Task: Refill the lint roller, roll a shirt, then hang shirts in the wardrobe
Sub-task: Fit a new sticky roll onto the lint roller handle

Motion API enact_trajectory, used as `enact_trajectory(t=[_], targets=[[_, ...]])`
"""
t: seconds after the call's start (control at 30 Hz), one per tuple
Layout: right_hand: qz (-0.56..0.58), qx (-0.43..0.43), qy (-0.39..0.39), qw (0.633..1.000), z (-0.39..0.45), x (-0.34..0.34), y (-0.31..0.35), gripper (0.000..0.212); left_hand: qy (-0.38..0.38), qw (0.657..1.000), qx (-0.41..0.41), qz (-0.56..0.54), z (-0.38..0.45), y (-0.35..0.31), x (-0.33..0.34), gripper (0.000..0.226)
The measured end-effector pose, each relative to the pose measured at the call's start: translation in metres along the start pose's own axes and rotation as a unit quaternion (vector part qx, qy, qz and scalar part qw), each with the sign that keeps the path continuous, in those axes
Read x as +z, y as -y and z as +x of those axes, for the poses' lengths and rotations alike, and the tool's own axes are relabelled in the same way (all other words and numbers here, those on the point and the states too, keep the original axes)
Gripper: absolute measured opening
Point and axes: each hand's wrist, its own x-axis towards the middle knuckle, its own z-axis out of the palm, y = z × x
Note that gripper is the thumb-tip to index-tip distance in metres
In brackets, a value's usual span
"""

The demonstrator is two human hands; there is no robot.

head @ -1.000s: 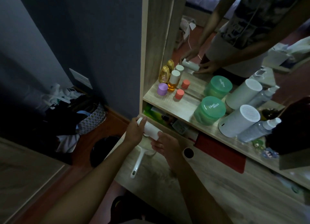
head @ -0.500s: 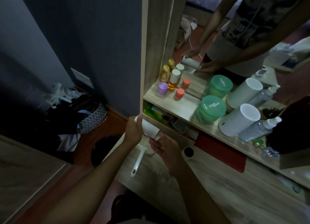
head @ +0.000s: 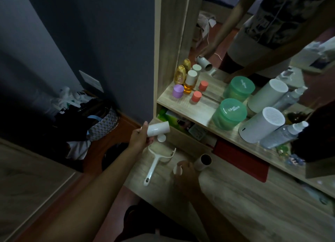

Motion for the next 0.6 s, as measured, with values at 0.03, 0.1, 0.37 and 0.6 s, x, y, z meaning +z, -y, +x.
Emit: enact_trajectory(t=[0.03, 0.1, 0.37, 0.6], targets=[[-0.026, -0.011, -0.012, 1.0, 0.0, 0.005, -0.002, 0.027, 0.0, 1.0, -0.001, 0.005, -0.002, 0.001, 0.001, 0.04], [-0.045, -0.016, -0.035, 0.998, 0.002, 0.014, -0.007, 0.029, 0.002, 1.0, -0.007, 0.008, -0.004, 0.002, 0.004, 0.038], [0.102, -0.001, -0.118, 0.988, -0.001, 0.012, -0.002, 0.049, 0.018, 0.999, 0.015, 0.021, -0.008, 0.001, 0.002, 0.039], [0.42, -0.044, -0.077, 0.903, 0.008, -0.052, 0.072, 0.075, 0.002, 0.999, 0.037, 0.036, -0.015, -0.006, -0.027, 0.045]])
